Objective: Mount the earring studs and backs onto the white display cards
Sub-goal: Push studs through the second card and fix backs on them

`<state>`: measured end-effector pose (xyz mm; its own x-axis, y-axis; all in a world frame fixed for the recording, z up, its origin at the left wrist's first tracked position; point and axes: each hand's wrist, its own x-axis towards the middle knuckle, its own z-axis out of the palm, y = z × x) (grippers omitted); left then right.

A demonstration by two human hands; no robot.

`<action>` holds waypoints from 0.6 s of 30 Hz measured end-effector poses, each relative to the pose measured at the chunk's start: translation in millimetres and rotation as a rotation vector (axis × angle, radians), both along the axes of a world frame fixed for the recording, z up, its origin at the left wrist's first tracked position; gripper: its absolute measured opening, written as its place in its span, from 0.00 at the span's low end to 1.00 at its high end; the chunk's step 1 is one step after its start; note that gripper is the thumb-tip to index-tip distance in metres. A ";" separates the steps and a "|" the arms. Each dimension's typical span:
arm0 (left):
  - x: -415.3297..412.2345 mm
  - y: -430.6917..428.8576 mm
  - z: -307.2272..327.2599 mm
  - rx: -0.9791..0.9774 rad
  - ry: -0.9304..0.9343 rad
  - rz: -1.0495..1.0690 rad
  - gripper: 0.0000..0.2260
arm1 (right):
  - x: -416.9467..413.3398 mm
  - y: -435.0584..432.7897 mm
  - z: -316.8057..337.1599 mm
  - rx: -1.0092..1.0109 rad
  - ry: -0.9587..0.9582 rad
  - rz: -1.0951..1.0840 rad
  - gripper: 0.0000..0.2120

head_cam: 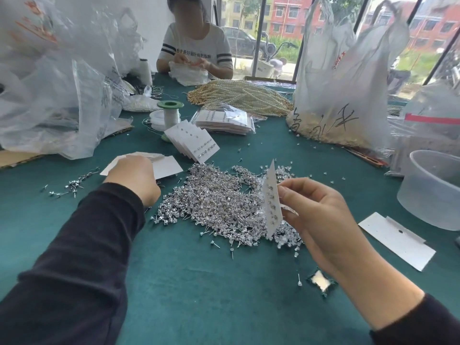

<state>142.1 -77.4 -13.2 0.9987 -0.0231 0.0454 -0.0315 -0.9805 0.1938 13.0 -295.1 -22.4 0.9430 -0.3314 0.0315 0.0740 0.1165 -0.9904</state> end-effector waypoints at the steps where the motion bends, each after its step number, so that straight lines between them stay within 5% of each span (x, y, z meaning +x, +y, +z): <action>1: -0.7 -1.5 0.4 -0.021 0.002 -0.026 0.06 | 0.1 0.1 -0.2 0.010 0.007 0.007 0.04; 6: -7.6 -8.0 7.5 -0.296 -0.111 -0.158 0.04 | -1.1 -0.8 4.2 0.200 0.022 0.071 0.01; 9: -14.1 -15.0 13.5 -0.624 -0.164 -0.226 0.02 | -1.8 -1.5 7.6 0.367 0.089 0.149 0.08; 12: -26.1 -24.8 19.4 -1.092 -0.016 -0.316 0.04 | -1.6 1.1 9.1 0.500 0.194 0.231 0.21; 14: -34.8 -29.9 22.4 -1.320 0.056 -0.425 0.03 | -2.1 4.0 10.8 0.627 0.211 0.256 0.18; 18: -51.6 -49.3 16.9 -1.403 -0.029 -0.680 0.04 | -2.4 4.9 10.7 0.853 0.220 0.300 0.21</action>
